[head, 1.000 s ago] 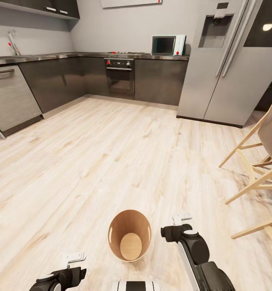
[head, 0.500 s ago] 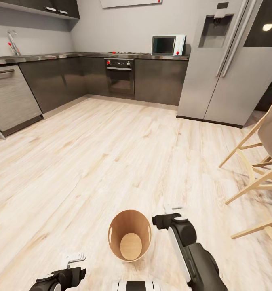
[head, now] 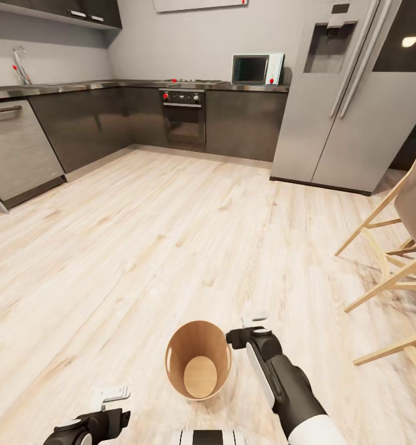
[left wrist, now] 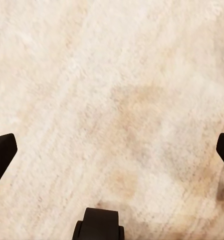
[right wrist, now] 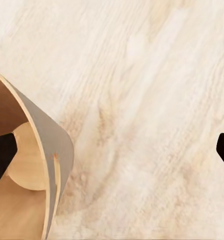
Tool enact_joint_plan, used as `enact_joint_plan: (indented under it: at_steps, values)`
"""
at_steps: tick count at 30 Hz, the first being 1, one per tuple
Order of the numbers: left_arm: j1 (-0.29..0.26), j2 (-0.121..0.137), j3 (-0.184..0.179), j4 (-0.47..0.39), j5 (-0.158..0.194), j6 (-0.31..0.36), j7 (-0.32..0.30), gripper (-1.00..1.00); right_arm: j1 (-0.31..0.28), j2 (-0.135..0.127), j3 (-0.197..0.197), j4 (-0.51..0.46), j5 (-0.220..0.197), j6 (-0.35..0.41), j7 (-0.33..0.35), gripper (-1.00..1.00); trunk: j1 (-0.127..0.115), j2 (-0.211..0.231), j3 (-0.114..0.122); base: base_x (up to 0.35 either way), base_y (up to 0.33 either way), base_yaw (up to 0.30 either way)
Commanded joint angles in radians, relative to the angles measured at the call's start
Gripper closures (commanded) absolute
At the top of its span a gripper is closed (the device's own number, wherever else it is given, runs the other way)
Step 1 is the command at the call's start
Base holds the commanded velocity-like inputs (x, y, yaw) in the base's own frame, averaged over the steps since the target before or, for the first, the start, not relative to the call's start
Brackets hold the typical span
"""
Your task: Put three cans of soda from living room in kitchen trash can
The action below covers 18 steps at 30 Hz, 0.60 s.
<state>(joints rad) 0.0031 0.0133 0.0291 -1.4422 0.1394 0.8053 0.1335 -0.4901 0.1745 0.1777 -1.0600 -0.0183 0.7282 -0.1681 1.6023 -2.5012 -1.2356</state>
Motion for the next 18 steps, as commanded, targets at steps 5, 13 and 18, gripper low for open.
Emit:
enact_joint_plan:
  at_steps: [5,13,18]
  values:
    - [0.0,0.0,0.0,0.0,0.002,0.0,0.0,-1.0,-0.035,0.0,0.0,0.106,-0.077,-0.036,0.035,-1.0,0.0,0.0,0.0,0.0,0.0,0.0]
    - [0.0,0.0,0.0,0.0,0.002,0.0,0.0,-1.0,-0.041,0.0,0.004,0.173,-0.095,-0.08,0.082,-1.0,0.0,0.0,0.0,0.0,0.0,0.0]
    - [0.0,0.0,0.0,0.0,0.002,0.0,0.0,-1.0,-0.065,0.0,0.005,0.266,-0.091,-0.149,0.086,-1.0,0.0,0.0,0.0,0.0,0.0,0.0]
